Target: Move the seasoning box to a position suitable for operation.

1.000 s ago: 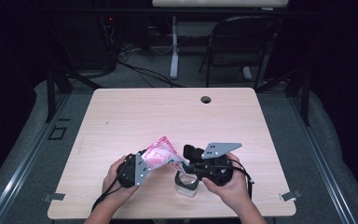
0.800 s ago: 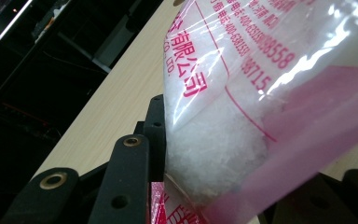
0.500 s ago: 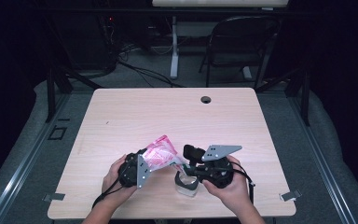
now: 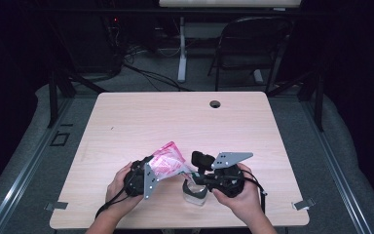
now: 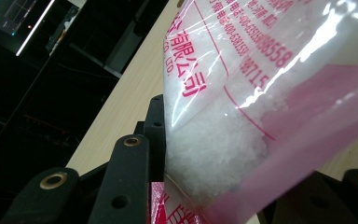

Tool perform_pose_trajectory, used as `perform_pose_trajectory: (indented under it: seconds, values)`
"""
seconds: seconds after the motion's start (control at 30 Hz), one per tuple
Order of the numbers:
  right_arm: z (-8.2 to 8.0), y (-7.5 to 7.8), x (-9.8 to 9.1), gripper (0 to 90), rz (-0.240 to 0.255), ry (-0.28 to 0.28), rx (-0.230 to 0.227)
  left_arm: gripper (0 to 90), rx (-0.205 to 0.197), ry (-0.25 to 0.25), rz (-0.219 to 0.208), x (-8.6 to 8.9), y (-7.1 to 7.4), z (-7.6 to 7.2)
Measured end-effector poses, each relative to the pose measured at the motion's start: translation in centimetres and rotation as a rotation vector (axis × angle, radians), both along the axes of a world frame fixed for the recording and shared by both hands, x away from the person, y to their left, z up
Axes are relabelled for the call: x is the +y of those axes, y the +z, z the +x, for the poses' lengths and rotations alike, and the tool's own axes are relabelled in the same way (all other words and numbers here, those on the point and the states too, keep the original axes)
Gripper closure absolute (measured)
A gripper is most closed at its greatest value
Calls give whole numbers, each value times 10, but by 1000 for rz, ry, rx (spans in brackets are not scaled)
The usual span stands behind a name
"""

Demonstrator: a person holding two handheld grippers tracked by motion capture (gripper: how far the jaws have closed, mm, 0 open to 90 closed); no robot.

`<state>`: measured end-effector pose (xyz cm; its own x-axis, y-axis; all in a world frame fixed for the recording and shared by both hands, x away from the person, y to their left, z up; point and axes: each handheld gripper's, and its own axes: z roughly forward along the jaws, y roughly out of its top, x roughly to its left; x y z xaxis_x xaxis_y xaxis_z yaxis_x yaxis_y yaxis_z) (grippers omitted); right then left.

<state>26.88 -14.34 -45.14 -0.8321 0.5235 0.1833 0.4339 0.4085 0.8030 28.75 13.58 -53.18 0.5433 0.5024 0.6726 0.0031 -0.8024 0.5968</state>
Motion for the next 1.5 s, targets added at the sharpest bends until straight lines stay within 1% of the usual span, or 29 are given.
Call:
perform_pose_trajectory:
  seconds: [0.3, 0.47, 0.6, 0.7, 0.8, 0.93, 1.03, 1.1, 1.27, 1.37, 1.5]
  values:
    - [0, -1, -1, 900, 8, -5, 7, 680, -9, 2, 3, -1, 0, 0]
    - [0, -1, -2, 900, 6, -4, 6, 680, -14, 3, 12, -2, 0, -1]
    - [0, -1, -2, 900, 8, -3, 9, 679, -17, 1, 10, -2, 1, -1]
    - [-1, -2, -2, 900, 2, -4, 8, 679, -22, 0, 19, -2, 1, -1]
    - [-1, -2, -2, 900, 4, -6, 10, 680, -34, 0, 33, -2, 2, -2]
    - [-1, -3, -3, 900, 7, -6, 17, 680, -54, -1, 41, -3, 3, -3]
    - [-2, -3, -3, 900, 6, -7, 17, 680, -61, 3, 45, -3, 3, -3]
    - [-2, -4, -4, 900, 6, -6, 19, 680, -75, 5, 57, -4, 4, -4]
    - [-2, -5, -5, 900, 7, -8, 24, 680, -93, 6, 74, -5, 6, -6]
    - [-2, -6, -7, 900, 4, -7, 27, 680, -98, 5, 81, -5, 7, -6]
    - [-3, -7, -7, 900, 6, -9, 30, 680, -101, 4, 77, -6, 7, -6]
